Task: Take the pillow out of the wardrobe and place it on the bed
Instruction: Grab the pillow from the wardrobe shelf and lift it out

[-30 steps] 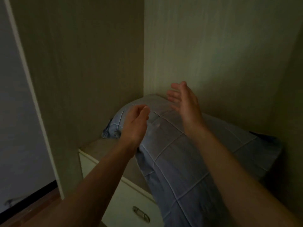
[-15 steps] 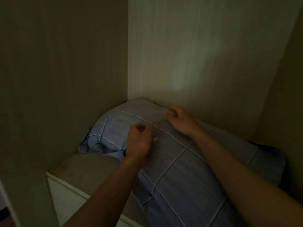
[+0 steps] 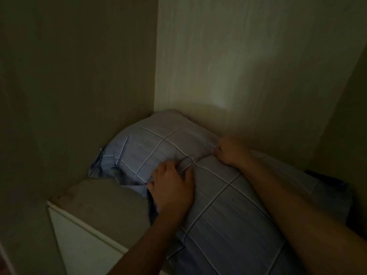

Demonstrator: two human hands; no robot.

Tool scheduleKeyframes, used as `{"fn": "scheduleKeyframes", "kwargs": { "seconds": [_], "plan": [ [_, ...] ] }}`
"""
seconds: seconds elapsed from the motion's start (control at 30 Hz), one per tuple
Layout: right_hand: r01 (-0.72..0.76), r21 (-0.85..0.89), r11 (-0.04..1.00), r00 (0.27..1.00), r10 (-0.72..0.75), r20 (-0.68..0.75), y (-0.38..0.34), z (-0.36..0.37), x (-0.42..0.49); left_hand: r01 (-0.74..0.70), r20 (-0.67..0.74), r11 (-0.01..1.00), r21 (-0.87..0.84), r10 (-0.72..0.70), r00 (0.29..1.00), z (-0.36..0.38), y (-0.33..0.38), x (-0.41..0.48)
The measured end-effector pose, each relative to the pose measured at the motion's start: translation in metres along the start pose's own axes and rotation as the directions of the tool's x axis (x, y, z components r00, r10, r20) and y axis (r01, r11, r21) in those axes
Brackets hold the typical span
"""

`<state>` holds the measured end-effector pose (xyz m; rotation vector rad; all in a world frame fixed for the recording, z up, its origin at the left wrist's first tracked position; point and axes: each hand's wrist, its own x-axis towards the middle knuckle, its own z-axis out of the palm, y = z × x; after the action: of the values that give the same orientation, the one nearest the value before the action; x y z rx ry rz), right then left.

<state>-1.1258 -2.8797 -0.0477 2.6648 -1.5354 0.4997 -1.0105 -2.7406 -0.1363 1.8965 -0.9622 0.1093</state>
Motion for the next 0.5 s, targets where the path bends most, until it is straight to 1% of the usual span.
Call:
{"fn": "scheduleKeyframes", "kwargs": {
  "seconds": [0.13, 0.2, 0.3, 0.4, 0.5],
  "plan": [
    [-0.056, -0.003, 0.998, 0.99, 0.055, -0.127, -0.002, 0.01, -0.008, 0.013, -0.002, 0.998, -0.056, -0.013, 1.0, 0.002, -0.003, 0.001],
    [-0.064, 0.05, 0.997, 0.981, 0.072, -0.183, -0.002, 0.01, -0.012, 0.025, -0.023, 0.994, -0.111, -0.027, 0.999, 0.002, -0.001, 0.0],
    [-0.031, 0.183, 0.983, 0.961, 0.08, -0.264, -0.003, 0.003, -0.018, 0.011, -0.075, 0.968, -0.252, -0.031, 0.997, -0.001, 0.003, 0.002],
    [0.006, 0.299, 0.954, 0.934, 0.101, -0.342, -0.009, -0.005, -0.023, -0.063, -0.154, 0.897, -0.438, -0.006, 0.988, -0.008, 0.006, 0.006],
    [0.049, 0.369, 0.928, 0.895, 0.123, -0.429, -0.017, -0.013, -0.032, -0.159, -0.227, 0.832, -0.531, 0.041, 0.973, -0.019, 0.011, 0.009]
  ]
}}
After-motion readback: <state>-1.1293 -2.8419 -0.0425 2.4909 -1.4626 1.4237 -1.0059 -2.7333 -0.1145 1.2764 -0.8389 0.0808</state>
